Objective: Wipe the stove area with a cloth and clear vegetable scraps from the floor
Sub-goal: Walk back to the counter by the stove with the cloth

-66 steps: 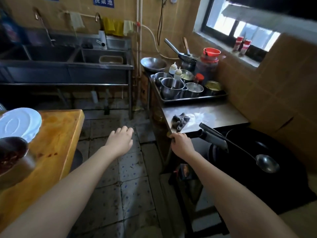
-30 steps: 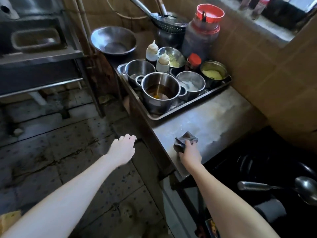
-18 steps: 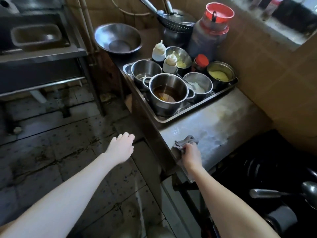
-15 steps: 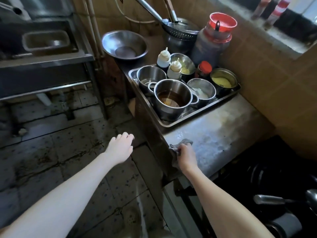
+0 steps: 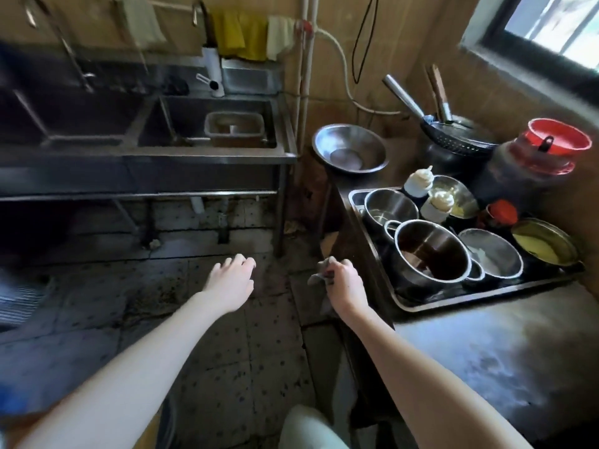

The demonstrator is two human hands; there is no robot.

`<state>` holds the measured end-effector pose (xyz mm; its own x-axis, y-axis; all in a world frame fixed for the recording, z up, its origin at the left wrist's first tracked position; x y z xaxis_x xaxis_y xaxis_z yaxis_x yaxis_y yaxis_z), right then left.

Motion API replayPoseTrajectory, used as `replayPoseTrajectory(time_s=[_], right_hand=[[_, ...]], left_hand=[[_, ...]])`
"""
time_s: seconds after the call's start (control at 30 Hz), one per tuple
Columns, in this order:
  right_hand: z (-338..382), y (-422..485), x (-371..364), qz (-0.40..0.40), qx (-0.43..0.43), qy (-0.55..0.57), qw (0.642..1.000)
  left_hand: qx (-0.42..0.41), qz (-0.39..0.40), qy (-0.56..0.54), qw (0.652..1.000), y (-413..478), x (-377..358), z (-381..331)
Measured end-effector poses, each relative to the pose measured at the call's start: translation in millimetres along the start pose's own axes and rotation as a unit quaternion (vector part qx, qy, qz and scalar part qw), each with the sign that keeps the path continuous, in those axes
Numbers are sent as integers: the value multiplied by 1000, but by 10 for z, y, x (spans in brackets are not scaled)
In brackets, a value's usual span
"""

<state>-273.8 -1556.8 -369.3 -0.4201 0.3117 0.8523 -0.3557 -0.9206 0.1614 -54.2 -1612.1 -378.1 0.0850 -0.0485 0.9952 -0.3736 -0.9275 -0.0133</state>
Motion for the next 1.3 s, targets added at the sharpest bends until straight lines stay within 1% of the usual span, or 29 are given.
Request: replayPoseTrajectory(time_s=[0.17, 0.3, 0.5, 0.8, 1.0, 1.1, 1.3], right_hand=[[514, 581, -204, 15, 69, -7, 997], [850, 1199, -426, 28, 118, -10, 993], [1273, 2094, -648, 44, 173, -3, 984], [1674, 3296, -944, 54, 194, 3, 979], [1756, 3812, -1092, 62, 189, 7, 980], [1847, 4052, -1201, 73, 199, -23, 977], [1984, 4548, -1453, 71, 178, -31, 981]], left_hand=[[53, -15, 3, 998, 262, 152, 462], [92, -42, 14, 995, 678, 338, 813], [145, -48, 20, 988, 1287, 565, 1224], [166, -68, 28, 983, 2243, 739, 1630], [172, -65, 32, 982, 2632, 741, 1884], [173, -69, 32, 982, 2816, 745, 2035], [163, -55, 7, 985, 3293, 637, 2398]])
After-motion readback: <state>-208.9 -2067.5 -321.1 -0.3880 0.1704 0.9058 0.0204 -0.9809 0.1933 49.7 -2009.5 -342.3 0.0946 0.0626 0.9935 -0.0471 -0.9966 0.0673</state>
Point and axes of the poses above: each hand's wrist, its own y-axis towards the middle knuckle, its own x-axis out of the back of the hand, z = x × y, the point moved 9 cm from there along y, towards the middle knuckle, and after that the axes turned 12 degrees about -z, right-handed, at the moved point
